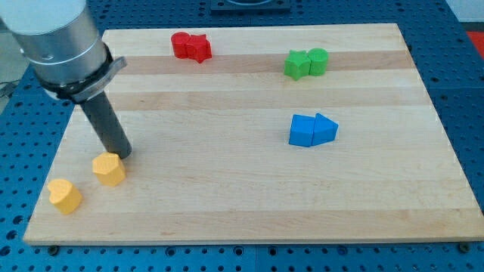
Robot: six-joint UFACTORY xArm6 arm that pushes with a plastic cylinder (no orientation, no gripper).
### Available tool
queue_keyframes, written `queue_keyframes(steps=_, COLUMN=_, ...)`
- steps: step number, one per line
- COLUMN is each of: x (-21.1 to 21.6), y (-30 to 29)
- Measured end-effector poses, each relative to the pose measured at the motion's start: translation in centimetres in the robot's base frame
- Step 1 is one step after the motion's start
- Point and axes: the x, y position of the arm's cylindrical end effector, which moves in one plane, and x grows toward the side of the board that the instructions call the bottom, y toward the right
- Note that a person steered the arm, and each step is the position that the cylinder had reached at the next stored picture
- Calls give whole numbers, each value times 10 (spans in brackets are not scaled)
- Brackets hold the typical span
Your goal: Move the yellow hexagon to the yellow heart
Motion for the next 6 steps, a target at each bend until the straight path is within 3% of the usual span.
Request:
queue_keyframes(steps=2, x=12, y=-22)
queue_keyframes(steps=4, x=23, y=33)
queue_keyframes(steps=6, x=33, y=0)
